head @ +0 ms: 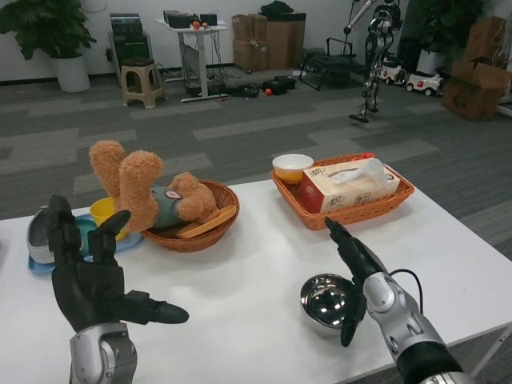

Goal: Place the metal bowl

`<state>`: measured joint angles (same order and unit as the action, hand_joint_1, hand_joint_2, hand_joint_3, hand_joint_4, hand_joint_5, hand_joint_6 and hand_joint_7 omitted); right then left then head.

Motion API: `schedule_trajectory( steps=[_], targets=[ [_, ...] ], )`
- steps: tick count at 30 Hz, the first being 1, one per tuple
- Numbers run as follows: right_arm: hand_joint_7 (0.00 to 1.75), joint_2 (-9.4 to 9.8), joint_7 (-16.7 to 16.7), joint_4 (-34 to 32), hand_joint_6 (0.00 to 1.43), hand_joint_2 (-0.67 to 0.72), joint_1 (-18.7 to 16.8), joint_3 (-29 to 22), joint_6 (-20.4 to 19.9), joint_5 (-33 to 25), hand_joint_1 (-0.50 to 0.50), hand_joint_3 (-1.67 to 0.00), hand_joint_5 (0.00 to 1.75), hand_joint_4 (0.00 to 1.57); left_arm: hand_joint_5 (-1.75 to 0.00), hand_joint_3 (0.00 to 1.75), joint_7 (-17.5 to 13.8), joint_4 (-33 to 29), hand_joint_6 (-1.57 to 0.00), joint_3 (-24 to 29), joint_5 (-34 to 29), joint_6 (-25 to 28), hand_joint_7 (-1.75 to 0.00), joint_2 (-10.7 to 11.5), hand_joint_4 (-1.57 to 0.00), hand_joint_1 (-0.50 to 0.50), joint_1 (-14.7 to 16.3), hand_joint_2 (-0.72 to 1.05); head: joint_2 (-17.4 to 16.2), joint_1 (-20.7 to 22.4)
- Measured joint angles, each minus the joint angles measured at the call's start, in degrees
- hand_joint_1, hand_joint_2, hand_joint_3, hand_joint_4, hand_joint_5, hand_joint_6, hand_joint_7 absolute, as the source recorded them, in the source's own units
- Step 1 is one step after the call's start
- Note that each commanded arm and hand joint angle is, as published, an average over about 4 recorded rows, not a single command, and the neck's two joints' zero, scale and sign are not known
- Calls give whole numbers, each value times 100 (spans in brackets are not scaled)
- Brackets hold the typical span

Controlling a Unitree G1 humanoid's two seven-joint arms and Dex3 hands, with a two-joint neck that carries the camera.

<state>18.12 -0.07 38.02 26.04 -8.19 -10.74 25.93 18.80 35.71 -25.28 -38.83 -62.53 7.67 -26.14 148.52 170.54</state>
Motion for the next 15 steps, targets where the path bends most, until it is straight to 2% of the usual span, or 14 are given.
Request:
schedule_trajectory(
  steps=[3,8,10,12,14,15],
  targets=[
    [0,8,16,-365,0,72,-184,-173,-165,-789,-46,0,0,1,-133,0,0,1,0,3,-5,1,-7,2,-112,-46,3,-55,17,14],
    [0,37,-1,-546,0,72,-405,-226,-762,-2816,-47,0,0,1,-123,0,0,4,0,4,-8,2,-7,2,-112,-46,4,-61,98,66],
    [0,49,-145,-551,0,71,-454,-122,-1219,-3611,-46,0,0,0,-123,0,0,5,0,4,-9,2,-7,3,-112,-46,4,-61,222,101],
    [0,69,-415,-507,0,68,-465,145,-1909,-4343,-46,0,0,0,-123,0,0,5,0,3,-9,2,-7,4,-112,-46,4,-59,363,109],
    [3,94,-693,-450,0,66,-471,458,-2531,-4767,-44,0,0,0,-123,0,0,6,0,4,-9,2,-7,4,-112,-46,4,-59,533,127],
    [5,101,-781,-434,0,66,-474,554,-2704,-4830,-43,0,0,0,-123,0,0,7,0,4,-9,2,-7,5,-112,-46,4,-61,615,145]
  ],
)
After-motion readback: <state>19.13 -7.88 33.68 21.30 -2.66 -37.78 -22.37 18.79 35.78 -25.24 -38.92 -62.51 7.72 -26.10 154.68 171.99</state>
